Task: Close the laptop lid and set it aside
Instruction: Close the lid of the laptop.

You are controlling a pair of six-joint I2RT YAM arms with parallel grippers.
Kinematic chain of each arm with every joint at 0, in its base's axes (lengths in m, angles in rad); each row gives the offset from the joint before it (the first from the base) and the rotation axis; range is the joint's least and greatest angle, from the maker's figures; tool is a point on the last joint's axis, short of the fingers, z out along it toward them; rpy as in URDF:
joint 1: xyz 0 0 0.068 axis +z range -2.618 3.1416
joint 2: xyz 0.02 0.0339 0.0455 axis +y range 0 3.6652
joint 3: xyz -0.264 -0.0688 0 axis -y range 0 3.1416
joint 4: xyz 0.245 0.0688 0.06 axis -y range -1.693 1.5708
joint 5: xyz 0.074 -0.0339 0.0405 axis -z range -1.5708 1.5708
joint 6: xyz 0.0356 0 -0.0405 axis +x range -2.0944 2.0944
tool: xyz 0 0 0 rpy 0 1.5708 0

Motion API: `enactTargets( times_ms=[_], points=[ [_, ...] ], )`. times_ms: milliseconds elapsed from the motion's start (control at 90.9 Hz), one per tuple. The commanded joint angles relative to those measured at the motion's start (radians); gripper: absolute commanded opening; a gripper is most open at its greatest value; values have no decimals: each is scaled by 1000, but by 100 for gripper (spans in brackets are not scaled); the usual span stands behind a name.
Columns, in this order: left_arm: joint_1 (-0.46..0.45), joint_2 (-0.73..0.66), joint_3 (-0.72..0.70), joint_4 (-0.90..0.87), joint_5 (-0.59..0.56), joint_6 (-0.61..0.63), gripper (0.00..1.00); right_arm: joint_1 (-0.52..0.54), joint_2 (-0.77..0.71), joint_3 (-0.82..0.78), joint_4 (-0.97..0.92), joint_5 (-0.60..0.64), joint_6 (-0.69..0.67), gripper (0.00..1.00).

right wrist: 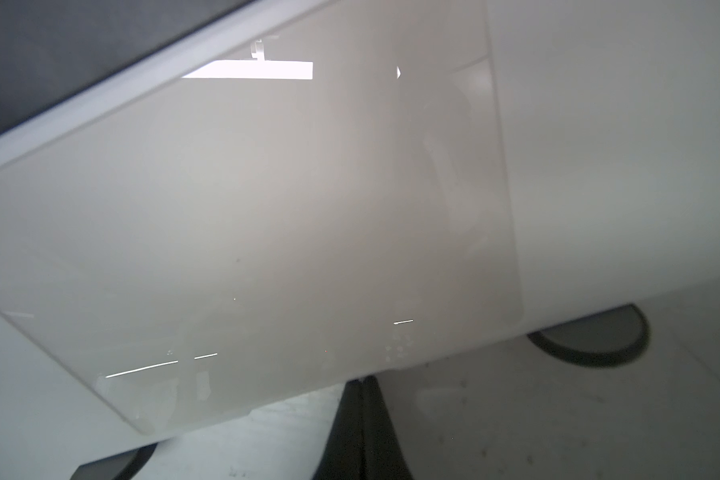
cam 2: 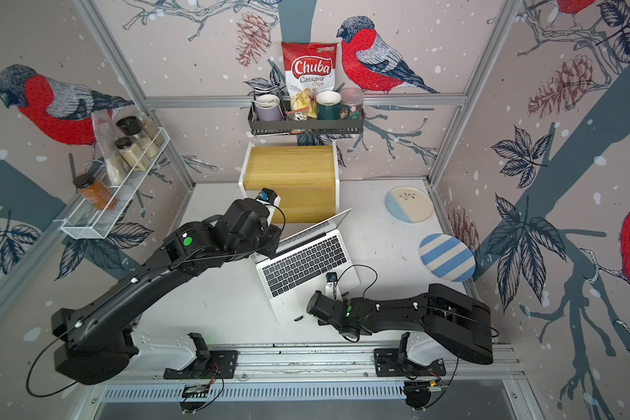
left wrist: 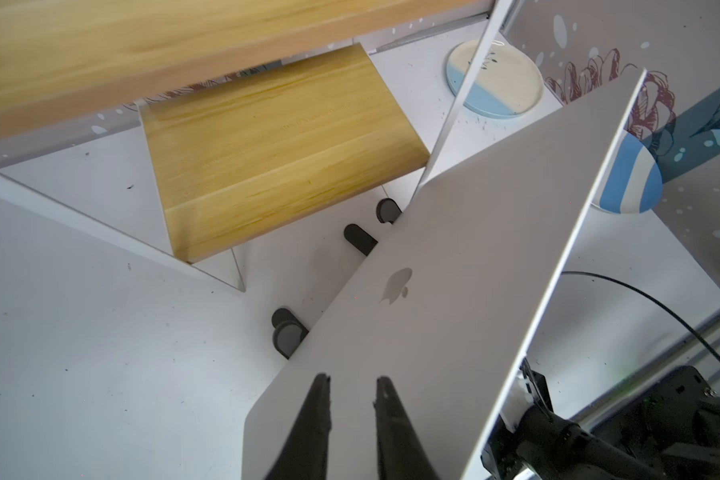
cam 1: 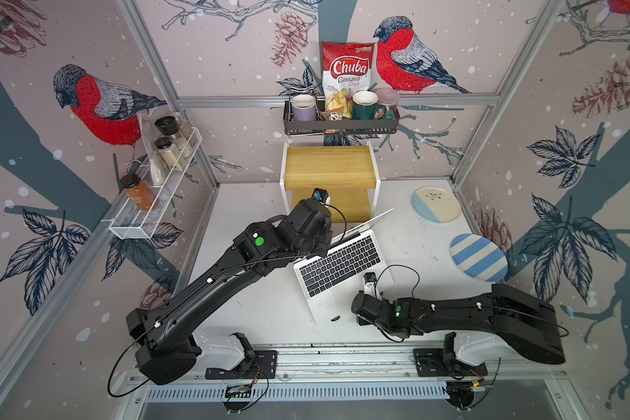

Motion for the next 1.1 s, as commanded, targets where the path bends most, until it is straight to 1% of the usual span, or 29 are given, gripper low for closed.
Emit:
enactTargets(
  times_ms=[0, 165, 319, 451, 550, 649, 704, 781, 968, 1089],
  points=[
    [-40, 10, -21, -8, -24, -23, 21, -3, 8, -10, -41, -23, 23, 0],
    [-94, 12, -77, 16, -61, -77, 21, -7, 2, -17, -40, -16, 36, 0],
    [-154, 15, -151, 60, -128, -145, 21, -12, -5, -28, -39, -11, 46, 0],
    [-162, 7, -249, 151, -120, -220, 17, -16, -18, -42, -38, -10, 54, 0],
    [-164, 4, -315, 211, -129, -271, 16, -20, -28, -50, -38, -7, 61, 1],
    [-165, 11, -379, 271, -108, -317, 15, -23, -42, -60, -49, 2, 79, 1],
    [-165, 14, -400, 289, -105, -332, 15, -28, -50, -66, -55, 7, 90, 3],
    [-166, 11, -423, 296, -132, -364, 15, -29, -66, -75, -74, 18, 110, 6],
    [-165, 0, -496, 334, -182, -410, 14, -29, -156, -102, -164, 54, 172, 11],
    [-167, 15, -517, 357, -182, -429, 14, -28, -298, -144, -225, 74, 208, 17]
  ],
)
